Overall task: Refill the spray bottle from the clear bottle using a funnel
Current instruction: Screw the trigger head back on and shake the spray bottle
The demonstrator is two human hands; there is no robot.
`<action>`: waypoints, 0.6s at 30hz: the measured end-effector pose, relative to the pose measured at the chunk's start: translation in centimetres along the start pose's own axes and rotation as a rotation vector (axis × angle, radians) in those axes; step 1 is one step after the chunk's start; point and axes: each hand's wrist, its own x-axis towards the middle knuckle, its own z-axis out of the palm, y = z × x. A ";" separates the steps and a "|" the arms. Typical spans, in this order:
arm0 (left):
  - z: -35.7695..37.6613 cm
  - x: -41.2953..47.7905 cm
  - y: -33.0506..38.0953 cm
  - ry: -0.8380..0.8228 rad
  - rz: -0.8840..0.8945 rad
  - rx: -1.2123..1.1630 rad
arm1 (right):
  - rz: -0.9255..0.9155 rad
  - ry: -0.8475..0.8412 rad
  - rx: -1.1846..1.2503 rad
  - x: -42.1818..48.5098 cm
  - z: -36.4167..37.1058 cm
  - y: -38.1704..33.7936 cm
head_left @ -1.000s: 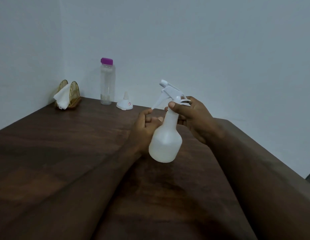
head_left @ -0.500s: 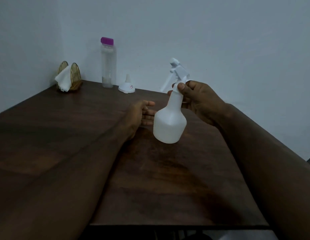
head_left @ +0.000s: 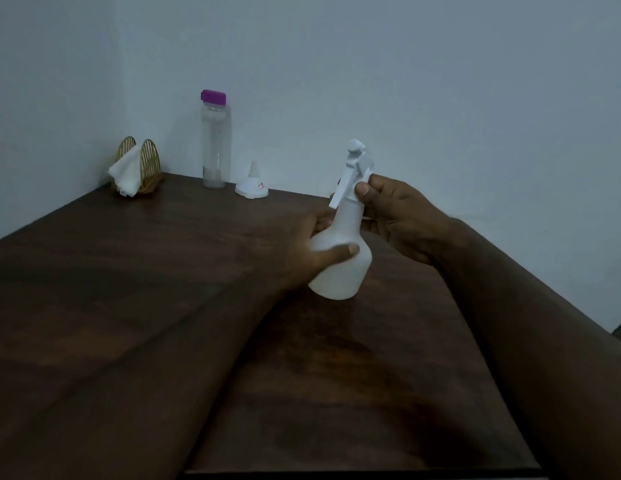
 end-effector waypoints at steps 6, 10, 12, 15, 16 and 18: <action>1.3 -0.2 0.0 0.088 0.080 0.159 | -0.044 0.211 -0.079 0.3 1.3 1.0; 1.6 -0.2 0.4 0.124 0.019 0.197 | -0.103 0.371 -0.056 0.4 3.1 1.7; 1.8 0.0 0.2 0.155 0.013 0.182 | -0.096 0.430 -0.019 0.7 3.5 1.7; 2.1 0.2 0.1 0.177 0.013 0.234 | -0.074 0.487 -0.020 1.1 3.8 1.7; 2.2 0.2 0.3 0.182 0.019 0.237 | -0.068 0.484 -0.037 1.2 4.0 1.8; 2.3 0.3 0.3 0.167 0.046 0.222 | -0.049 0.466 -0.057 1.1 4.2 2.1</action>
